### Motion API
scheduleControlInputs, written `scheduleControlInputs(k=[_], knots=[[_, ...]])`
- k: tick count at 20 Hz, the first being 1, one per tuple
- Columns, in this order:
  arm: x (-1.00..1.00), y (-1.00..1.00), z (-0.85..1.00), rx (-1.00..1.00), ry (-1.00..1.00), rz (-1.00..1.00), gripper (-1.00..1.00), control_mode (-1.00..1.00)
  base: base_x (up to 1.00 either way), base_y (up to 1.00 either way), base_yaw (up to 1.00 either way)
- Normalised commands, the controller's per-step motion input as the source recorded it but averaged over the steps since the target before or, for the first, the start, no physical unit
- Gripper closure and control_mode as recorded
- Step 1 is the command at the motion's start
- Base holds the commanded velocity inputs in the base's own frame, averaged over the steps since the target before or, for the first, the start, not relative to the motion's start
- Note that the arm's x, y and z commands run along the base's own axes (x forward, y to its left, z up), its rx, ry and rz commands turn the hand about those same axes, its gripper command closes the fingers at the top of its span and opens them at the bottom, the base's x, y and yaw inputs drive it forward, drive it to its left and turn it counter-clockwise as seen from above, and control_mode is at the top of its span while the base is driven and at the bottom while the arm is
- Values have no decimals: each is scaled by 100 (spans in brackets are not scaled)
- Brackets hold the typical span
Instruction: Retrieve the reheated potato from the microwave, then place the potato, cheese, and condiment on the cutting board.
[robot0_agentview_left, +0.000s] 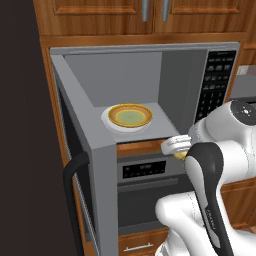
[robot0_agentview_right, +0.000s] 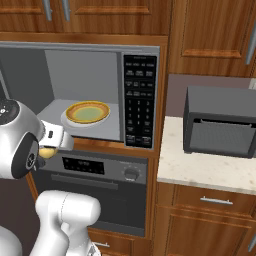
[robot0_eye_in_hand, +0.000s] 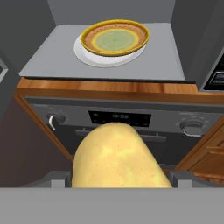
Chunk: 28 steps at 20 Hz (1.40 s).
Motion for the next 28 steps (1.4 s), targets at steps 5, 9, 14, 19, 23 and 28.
scheduleControlInputs(k=[5,9,14,19,23,28], knots=[[0,0,0,0,0,0,100,100,0,0,0],[0,0,0,0,0,0,100,100,0,0,0],[0,0,0,0,0,0,100,100,-23,-3,0],[0,0,0,0,0,0,100,100,-52,-13,-1],[0,0,0,0,0,0,100,100,-40,-20,-5],[0,0,0,0,0,0,100,100,-16,-16,-45]])
